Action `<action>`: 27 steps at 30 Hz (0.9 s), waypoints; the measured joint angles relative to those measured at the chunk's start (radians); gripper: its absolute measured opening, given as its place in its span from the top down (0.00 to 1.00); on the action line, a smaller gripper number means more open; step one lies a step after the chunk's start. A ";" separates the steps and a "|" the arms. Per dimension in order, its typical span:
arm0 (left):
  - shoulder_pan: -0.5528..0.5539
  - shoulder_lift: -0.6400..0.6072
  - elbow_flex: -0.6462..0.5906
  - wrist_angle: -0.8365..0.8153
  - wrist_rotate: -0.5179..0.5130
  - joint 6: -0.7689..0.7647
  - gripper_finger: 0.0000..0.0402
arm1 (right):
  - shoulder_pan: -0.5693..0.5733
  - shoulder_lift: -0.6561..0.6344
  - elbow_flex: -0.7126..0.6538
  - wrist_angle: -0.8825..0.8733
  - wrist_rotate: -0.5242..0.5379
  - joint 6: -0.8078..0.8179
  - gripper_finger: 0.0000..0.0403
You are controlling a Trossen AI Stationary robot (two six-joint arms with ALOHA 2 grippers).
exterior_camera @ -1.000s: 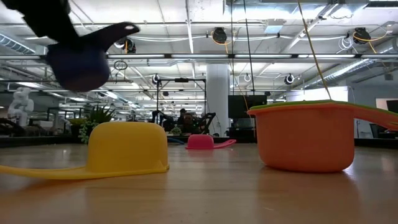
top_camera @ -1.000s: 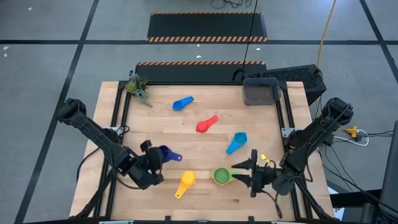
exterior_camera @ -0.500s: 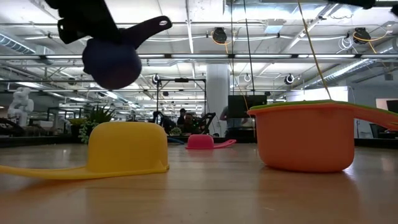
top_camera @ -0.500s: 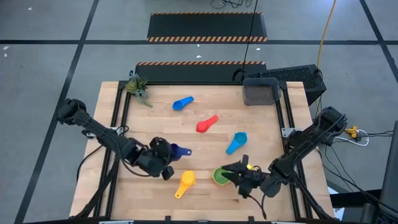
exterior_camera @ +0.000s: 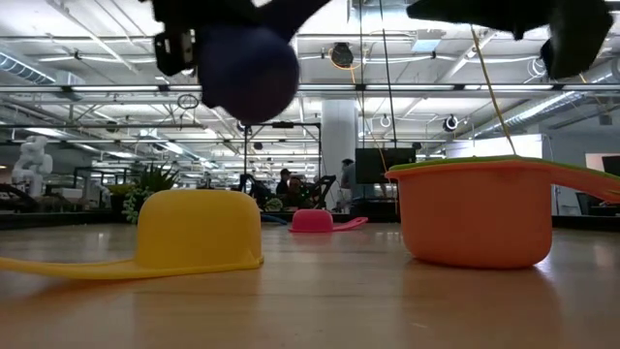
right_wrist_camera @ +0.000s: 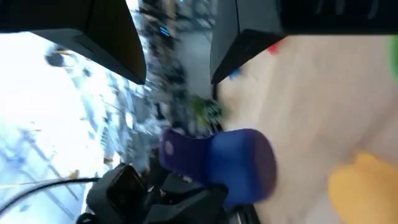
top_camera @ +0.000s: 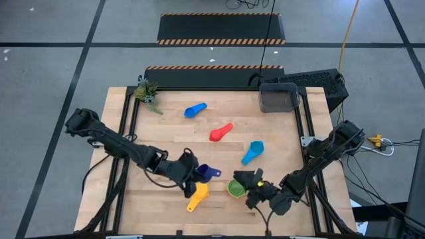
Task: Nest measuring cups in basket
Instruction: Stack the dark blue measuring cup on top of the green measuring cup
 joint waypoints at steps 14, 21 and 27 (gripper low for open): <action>0.065 0.089 0.000 0.046 0.117 -0.024 0.91 | -0.021 0.080 0.048 0.185 -0.009 -0.131 0.57; 0.065 0.090 0.000 0.059 0.117 -0.023 0.96 | -0.025 0.080 0.048 0.161 -0.097 -0.090 0.57; 0.065 0.090 0.000 0.090 0.117 -0.004 0.95 | -0.052 0.081 0.048 0.134 -0.112 -0.006 0.57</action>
